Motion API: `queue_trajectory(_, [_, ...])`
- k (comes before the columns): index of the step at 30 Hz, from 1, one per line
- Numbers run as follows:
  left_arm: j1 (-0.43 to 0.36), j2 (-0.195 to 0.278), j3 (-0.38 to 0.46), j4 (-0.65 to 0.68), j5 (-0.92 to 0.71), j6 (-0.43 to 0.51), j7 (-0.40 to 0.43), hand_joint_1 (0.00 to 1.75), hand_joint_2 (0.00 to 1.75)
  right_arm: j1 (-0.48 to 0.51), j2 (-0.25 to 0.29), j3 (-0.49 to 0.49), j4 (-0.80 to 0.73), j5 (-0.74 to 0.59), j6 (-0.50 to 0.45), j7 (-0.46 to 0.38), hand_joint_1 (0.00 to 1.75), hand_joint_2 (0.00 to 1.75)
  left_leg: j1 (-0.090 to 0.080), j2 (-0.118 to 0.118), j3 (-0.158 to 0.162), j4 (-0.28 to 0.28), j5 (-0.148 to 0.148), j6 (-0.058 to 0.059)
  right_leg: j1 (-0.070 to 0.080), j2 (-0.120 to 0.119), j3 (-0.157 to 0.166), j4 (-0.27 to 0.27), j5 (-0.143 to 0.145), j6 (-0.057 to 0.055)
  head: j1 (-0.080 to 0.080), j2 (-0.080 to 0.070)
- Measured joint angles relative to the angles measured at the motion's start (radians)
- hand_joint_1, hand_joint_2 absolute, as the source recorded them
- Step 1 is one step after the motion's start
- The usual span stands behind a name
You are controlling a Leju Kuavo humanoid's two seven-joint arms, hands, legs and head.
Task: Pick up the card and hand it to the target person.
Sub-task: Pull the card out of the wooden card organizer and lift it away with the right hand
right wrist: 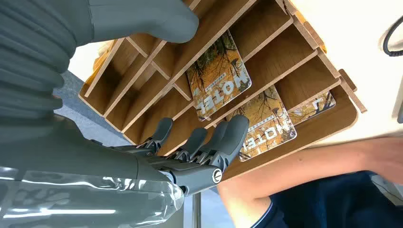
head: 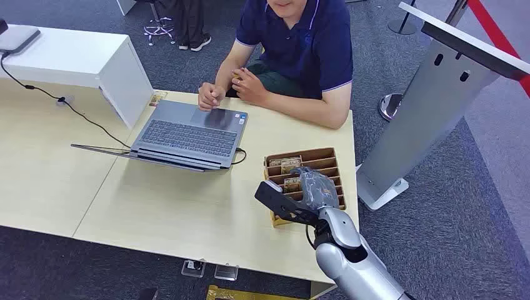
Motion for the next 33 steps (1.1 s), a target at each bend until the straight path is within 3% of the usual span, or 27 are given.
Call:
queue_trajectory(9, [0.000,0.000,0.000,0.000,-0.002,-0.001,0.000,0.00,1.75,0.002,-0.005,0.001,0.005,0.000,-0.001,0.015,0.60,1.75,0.000,0.000,0.000,0.000,0.000,0.000,0.000,0.000,0.000,0.000,0.000,0.000,0.000,0.000])
queue_trajectory(19, [0.000,-0.002,0.000,0.000,-0.006,-0.003,-0.004,0.00,1.75,0.006,-0.012,0.002,0.005,0.000,-0.002,0.022,0.90,1.75,0.000,0.000,0.000,0.000,0.000,0.000,0.000,0.000,0.000,0.000,0.000,0.000,0.000,0.000])
queue_trajectory(29, [0.000,-0.003,0.000,0.000,-0.011,-0.006,-0.008,0.00,1.75,0.010,-0.018,0.002,0.005,0.000,-0.003,0.030,0.97,1.75,0.000,0.000,0.000,0.000,0.000,0.000,0.000,0.000,0.000,0.000,0.000,0.000,0.000,0.000])
queue_trajectory(33, [0.000,-0.003,0.000,0.000,-0.015,-0.006,-0.007,0.00,1.75,0.011,-0.021,0.002,0.005,0.000,-0.004,0.030,1.31,1.75,0.000,0.000,0.000,0.000,0.000,0.000,0.000,0.000,0.000,0.000,0.000,0.000,0.000,0.000])
